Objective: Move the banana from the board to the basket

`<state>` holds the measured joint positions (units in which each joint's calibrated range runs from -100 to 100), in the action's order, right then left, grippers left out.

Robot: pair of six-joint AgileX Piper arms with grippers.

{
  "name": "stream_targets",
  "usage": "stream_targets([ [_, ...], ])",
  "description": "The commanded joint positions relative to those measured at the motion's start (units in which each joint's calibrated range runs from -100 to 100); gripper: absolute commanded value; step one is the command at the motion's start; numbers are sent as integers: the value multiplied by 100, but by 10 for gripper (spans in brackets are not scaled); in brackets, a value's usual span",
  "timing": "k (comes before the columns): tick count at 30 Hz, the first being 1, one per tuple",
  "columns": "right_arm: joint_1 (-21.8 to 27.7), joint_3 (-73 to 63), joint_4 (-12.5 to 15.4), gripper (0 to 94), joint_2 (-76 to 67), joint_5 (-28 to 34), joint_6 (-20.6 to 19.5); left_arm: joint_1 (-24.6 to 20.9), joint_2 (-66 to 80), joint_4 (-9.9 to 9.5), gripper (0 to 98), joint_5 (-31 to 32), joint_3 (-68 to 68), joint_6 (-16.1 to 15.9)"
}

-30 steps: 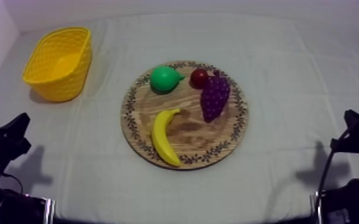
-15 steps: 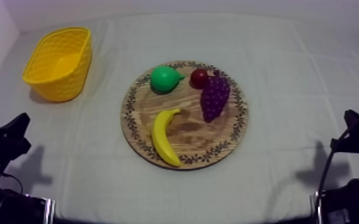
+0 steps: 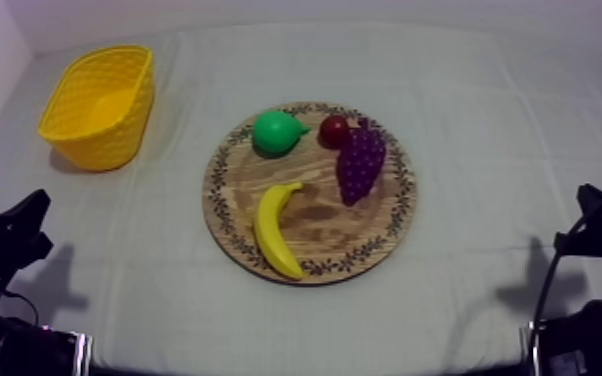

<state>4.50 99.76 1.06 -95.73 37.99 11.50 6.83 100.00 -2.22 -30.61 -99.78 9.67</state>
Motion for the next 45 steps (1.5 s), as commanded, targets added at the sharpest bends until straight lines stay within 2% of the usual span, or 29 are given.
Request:
stream_targets([
  [1,1,2,-1,3,-2,-1,0,1,0,0,1,-2,1,32],
  [8,1,2,-1,3,-2,-1,0,-72,0,0,17,58,1,129],
  [16,1,2,-1,3,-2,-1,0,50,-634,27,20,813,237,32],
  [23,1,2,-1,3,-2,-1,0,457,-1981,40,19,900,1550,-183],
  [31,1,2,-1,3,-2,-1,0,1142,-3290,91,19,442,3179,-331],
  [33,1,2,-1,3,-2,-1,-1,1393,-3605,-18,21,352,3481,-197],
  [38,1,2,-1,3,-2,-1,-1,1991,-4349,-445,22,282,4048,320],
  [45,1,2,-1,3,-2,-1,0,2652,-5414,-649,23,271,4822,663],
])
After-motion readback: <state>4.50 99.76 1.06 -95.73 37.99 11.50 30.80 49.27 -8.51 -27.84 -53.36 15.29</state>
